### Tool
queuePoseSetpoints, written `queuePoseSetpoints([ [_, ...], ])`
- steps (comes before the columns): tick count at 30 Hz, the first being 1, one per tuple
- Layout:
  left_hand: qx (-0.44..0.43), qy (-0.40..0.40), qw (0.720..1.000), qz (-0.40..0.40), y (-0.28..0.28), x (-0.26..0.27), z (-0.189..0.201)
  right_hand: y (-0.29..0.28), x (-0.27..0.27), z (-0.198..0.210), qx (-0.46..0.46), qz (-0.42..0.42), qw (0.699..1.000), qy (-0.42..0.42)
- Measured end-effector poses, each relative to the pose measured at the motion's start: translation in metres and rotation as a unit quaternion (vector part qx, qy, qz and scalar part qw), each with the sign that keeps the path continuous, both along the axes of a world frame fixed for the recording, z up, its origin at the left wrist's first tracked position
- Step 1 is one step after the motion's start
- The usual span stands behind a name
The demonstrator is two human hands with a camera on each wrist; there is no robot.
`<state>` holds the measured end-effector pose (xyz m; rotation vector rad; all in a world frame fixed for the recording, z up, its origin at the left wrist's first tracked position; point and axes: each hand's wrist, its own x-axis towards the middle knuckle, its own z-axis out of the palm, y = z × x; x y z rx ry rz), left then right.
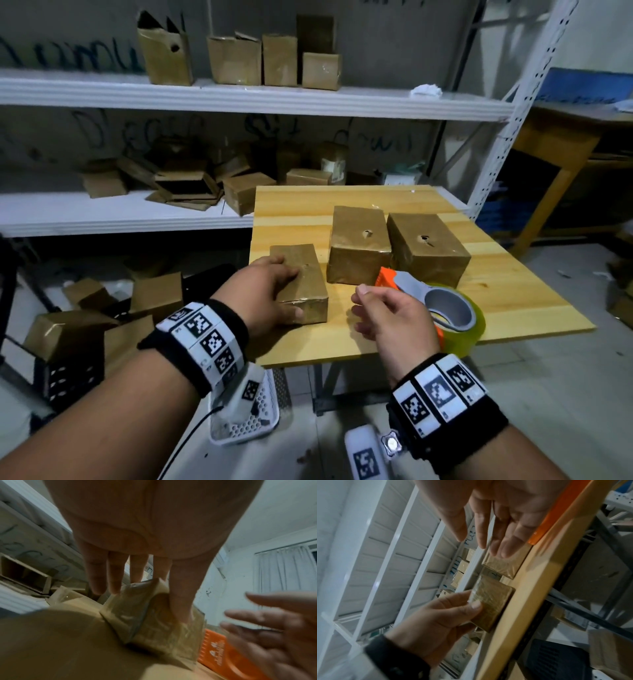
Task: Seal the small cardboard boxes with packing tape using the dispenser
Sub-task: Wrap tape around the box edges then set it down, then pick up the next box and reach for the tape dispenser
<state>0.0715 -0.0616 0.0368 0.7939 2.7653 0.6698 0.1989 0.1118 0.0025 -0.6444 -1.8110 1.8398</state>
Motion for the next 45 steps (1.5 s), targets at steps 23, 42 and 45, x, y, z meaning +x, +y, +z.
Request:
queuePoseSetpoints([
  [23,-0.008,0.054,0.997,0.063,0.085,-0.054,0.038,0.04,0.001,0.007,-0.068,-0.012,0.996,0.061],
  [42,0.145,0.055,0.986,0.059,0.092,-0.014,0.018,0.049,0.006,0.001,0.017,-0.035,0.999,0.034],
  [45,0.194,0.067,0.976,0.068,0.076,-0.01,0.02,0.043,0.009,0.002,0.053,-0.032,0.998,0.023],
])
